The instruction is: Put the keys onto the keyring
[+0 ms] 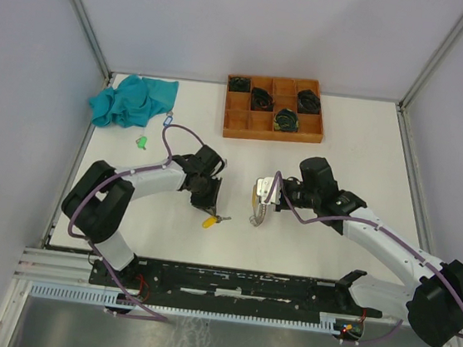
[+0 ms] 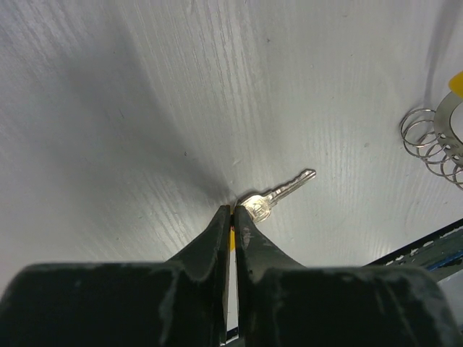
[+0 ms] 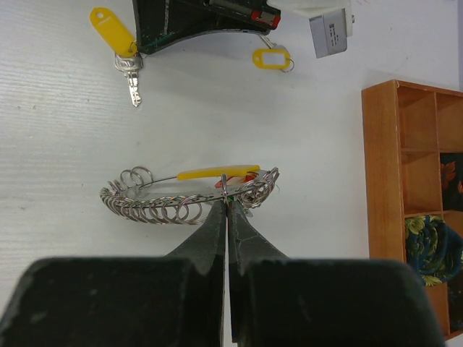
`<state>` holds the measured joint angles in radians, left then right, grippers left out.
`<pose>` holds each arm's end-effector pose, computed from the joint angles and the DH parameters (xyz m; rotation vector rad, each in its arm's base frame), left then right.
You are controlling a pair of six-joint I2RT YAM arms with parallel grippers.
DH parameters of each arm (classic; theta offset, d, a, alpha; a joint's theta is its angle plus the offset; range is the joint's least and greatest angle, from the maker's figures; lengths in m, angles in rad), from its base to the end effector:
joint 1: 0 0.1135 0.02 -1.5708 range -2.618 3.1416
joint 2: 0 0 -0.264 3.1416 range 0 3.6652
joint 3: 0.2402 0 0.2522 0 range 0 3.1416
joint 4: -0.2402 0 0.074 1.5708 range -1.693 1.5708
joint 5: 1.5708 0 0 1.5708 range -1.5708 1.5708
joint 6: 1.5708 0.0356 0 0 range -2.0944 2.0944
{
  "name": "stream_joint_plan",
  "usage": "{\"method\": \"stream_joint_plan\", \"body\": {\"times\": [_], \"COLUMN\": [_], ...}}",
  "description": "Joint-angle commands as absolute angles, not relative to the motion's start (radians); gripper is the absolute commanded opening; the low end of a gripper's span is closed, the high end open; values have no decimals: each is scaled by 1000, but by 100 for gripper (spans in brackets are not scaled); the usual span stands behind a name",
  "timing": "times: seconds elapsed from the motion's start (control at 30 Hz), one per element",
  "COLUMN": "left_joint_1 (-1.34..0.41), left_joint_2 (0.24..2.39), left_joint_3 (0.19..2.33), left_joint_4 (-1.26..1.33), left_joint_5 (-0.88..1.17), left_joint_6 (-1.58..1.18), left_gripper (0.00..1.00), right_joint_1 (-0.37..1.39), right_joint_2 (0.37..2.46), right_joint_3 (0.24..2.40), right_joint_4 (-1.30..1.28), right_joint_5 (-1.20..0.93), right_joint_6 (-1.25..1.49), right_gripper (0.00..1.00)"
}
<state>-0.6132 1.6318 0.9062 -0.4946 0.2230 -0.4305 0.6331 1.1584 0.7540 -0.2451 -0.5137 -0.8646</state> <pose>0.2380 -0.1771 0.1572 0.3218 2.8827 -0.5375 0.1885 0.1600 0.2506 -1.6604 1.3769 0.4354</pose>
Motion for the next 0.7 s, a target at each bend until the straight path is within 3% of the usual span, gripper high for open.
{"method": "stream_joint_plan", "body": {"times": [0.0, 0.1, 0.67], "left_joint_1": [-625, -634, -697], "left_joint_2": [1654, 1660, 1775], "left_joint_3": [958, 991, 1160], "left_joint_4": [-466, -494, -622], "left_joint_5": [255, 226, -47], "left_joint_6": [-458, -424, -303], "left_gripper": [8, 3, 3], "right_joint_1": [637, 638, 637], "right_joint_2": [1128, 1126, 1125], "right_joint_3": [775, 775, 775], "right_joint_4": [-198, -198, -200], "right_joint_5": [-515, -511, -506], "right_joint_6": [-873, -875, -874], "right_gripper": [1, 1, 1]}}
